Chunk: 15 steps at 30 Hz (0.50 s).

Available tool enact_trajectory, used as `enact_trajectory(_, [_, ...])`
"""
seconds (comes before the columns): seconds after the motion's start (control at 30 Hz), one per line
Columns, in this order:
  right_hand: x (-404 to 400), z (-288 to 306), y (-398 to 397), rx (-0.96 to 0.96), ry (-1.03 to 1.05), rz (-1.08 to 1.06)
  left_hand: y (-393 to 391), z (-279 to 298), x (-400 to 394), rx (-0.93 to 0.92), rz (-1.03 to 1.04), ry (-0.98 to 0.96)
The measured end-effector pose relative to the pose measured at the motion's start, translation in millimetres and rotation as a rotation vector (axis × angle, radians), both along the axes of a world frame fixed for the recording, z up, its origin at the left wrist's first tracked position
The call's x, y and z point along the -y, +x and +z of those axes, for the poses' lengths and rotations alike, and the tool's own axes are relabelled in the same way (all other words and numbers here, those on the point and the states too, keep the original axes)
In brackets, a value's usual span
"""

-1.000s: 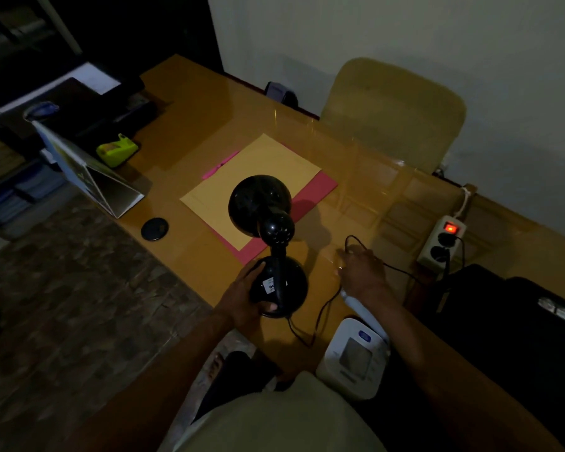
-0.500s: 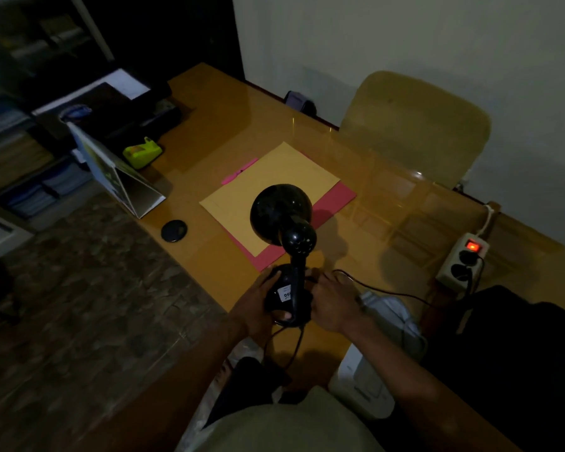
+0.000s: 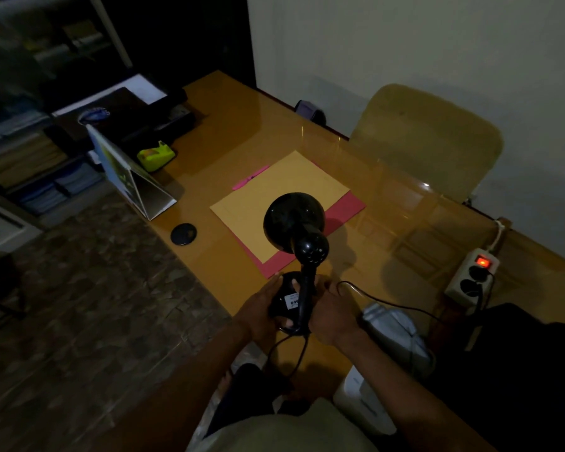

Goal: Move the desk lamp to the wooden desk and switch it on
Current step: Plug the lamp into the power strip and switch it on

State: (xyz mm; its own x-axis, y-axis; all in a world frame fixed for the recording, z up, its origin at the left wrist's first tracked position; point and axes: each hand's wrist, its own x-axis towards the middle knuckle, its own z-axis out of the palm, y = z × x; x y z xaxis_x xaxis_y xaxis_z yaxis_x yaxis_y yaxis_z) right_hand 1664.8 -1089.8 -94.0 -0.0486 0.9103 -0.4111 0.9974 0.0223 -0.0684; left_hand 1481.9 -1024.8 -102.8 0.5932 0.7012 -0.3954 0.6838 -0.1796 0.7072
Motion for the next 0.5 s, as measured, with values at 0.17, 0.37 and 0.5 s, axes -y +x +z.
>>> enact_trajectory(0.17, [3.2,-2.8,-4.6,0.075,-0.009,-0.022,-4.5,-3.9,-0.4,-0.023,-0.052,0.111])
enact_trajectory(0.37, [1.9,3.2,-5.8,0.022,0.029,-0.046,-4.7,1.4,3.7,0.051,0.002,0.147])
enact_trajectory(0.5, [0.6,4.0,-1.9,0.074,0.016,-0.007,-7.8,-2.0,7.4,0.077,-0.017,0.152])
